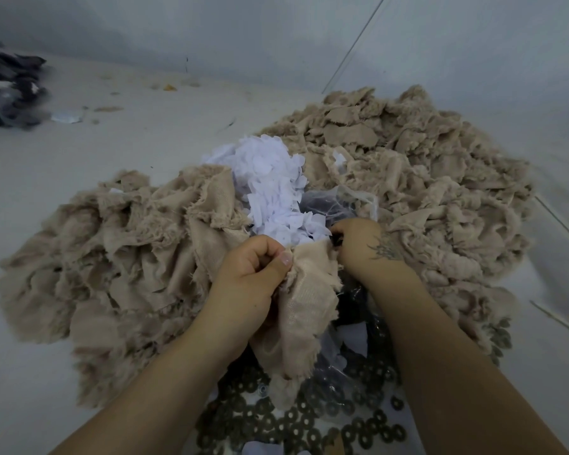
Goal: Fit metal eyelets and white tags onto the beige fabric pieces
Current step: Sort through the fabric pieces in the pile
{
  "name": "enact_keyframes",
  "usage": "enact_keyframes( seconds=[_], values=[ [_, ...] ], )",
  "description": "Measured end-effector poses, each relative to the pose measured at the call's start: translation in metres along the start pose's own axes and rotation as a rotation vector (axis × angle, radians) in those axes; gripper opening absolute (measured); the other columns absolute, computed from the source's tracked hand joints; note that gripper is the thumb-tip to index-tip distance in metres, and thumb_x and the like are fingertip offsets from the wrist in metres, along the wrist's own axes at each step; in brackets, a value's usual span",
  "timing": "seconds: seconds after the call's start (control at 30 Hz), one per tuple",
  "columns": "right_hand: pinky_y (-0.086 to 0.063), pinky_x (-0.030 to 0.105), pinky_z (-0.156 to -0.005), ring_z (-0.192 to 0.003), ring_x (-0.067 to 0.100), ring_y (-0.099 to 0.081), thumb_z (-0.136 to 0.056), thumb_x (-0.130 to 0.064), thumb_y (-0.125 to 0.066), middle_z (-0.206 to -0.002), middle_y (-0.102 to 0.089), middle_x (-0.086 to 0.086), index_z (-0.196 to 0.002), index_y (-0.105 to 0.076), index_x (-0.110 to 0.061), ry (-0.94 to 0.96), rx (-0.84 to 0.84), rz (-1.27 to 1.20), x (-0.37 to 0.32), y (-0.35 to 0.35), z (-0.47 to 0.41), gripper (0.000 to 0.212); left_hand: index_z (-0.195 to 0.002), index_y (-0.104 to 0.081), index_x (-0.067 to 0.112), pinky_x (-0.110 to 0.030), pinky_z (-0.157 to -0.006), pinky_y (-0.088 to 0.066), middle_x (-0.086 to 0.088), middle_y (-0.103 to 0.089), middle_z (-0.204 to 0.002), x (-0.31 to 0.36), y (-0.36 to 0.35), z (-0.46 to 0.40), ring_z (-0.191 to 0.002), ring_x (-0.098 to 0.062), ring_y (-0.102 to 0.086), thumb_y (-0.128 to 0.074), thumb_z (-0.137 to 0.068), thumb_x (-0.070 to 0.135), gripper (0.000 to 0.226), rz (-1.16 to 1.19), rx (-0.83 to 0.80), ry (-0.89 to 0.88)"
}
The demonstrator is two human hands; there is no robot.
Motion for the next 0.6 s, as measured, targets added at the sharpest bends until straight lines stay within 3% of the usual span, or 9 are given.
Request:
enact_keyframes(
  seconds=[0.07, 0.2, 0.3, 0.37, 0.47, 0.5, 0.53, 0.6],
  values=[
    [-0.035, 0.011, -0.066, -0.102, 0.026, -0.059, -0.093, -0.006, -0.056, -0.121, -0.065, 0.018, -0.116, -0.069, -0.005, -0.045, 0.043, -0.081, 0.006, 0.001, -0.003, 0.026, -0.068, -0.06, 0.019, -0.018, -0.04, -0.031, 0.006, -0.042, -0.05, 0.0, 0.001, 0.001, -0.043, -0.007, -0.033, -0.057, -0.098, 0.013, 0.031, 0.01, 0.005, 0.008],
    [-0.027, 0.01, -0.061, -0.107, 0.029, -0.06, -0.094, -0.008, -0.058, -0.115, -0.067, 0.016, -0.108, -0.071, -0.006, -0.059, 0.121, -0.045, 0.011, 0.0, 0.004, 0.019, -0.069, -0.061, 0.017, -0.019, -0.04, -0.031, 0.005, -0.043, -0.05, -0.001, 0.002, 0.002, -0.043, -0.006, -0.034, -0.057, -0.098, 0.013, 0.03, 0.005, 0.018, 0.011],
    [-0.032, 0.002, -0.058, -0.098, 0.027, -0.052, -0.099, 0.001, -0.048, -0.13, -0.056, 0.03, -0.126, -0.058, 0.01, -0.11, 0.003, -0.238, 0.004, -0.005, 0.002, 0.03, -0.068, -0.061, 0.017, -0.018, -0.041, -0.031, 0.005, -0.042, -0.05, 0.0, 0.0, 0.004, -0.043, -0.006, -0.033, -0.057, -0.098, 0.012, 0.03, 0.015, 0.021, 0.009],
    [-0.035, 0.007, -0.054, -0.106, 0.022, -0.048, -0.103, 0.001, -0.04, -0.141, -0.048, 0.028, -0.138, -0.043, 0.015, -0.217, -0.179, -0.403, 0.004, -0.015, -0.002, 0.038, -0.069, -0.061, 0.017, -0.019, -0.042, -0.031, 0.004, -0.043, -0.051, 0.0, -0.002, 0.004, -0.045, -0.007, -0.033, -0.058, -0.098, 0.012, 0.029, 0.014, 0.019, 0.009],
    [-0.036, 0.02, -0.075, -0.117, 0.027, -0.053, -0.1, -0.01, -0.051, -0.132, -0.055, 0.02, -0.138, -0.047, 0.003, -0.206, -0.132, -0.532, -0.001, -0.006, -0.002, 0.04, -0.069, -0.061, 0.016, -0.02, -0.044, -0.032, 0.005, -0.045, -0.051, 0.0, -0.003, 0.006, -0.046, -0.008, -0.035, -0.058, -0.098, 0.013, 0.029, -0.003, 0.02, 0.015],
    [-0.035, 0.022, -0.081, -0.121, 0.029, -0.053, -0.099, -0.011, -0.053, -0.135, -0.055, 0.02, -0.14, -0.046, -0.001, -0.189, -0.132, -0.469, -0.002, -0.008, 0.002, 0.043, -0.069, -0.061, 0.017, -0.019, -0.044, -0.033, 0.005, -0.046, -0.051, 0.0, -0.002, 0.006, -0.046, -0.007, -0.036, -0.058, -0.098, 0.013, 0.029, -0.006, 0.023, 0.016],
    [-0.034, 0.022, -0.08, -0.122, 0.03, -0.053, -0.098, -0.012, -0.054, -0.136, -0.055, 0.02, -0.141, -0.045, -0.004, -0.237, -0.134, -0.537, 0.002, -0.009, 0.008, 0.044, -0.068, -0.061, 0.017, -0.018, -0.043, -0.033, 0.006, -0.046, -0.05, 0.0, -0.002, 0.006, -0.045, -0.006, -0.036, -0.058, -0.098, 0.012, 0.03, -0.006, 0.028, 0.018],
    [-0.033, 0.021, -0.075, -0.12, 0.029, -0.055, -0.097, -0.011, -0.054, -0.136, -0.056, 0.02, -0.141, -0.045, -0.008, -0.164, -0.089, -0.452, 0.0, -0.01, 0.005, 0.045, -0.066, -0.06, 0.02, -0.018, -0.042, -0.032, 0.007, -0.044, -0.049, -0.001, -0.001, 0.005, -0.044, -0.006, -0.034, -0.058, -0.098, 0.012, 0.033, -0.002, 0.038, 0.026]
  ],
)
Point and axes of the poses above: each hand's wrist, its own z-axis away from the middle knuckle, its own y-axis out of the back of the hand, x = y × z, the point moved 7 cm from there along -z, towards the middle knuckle
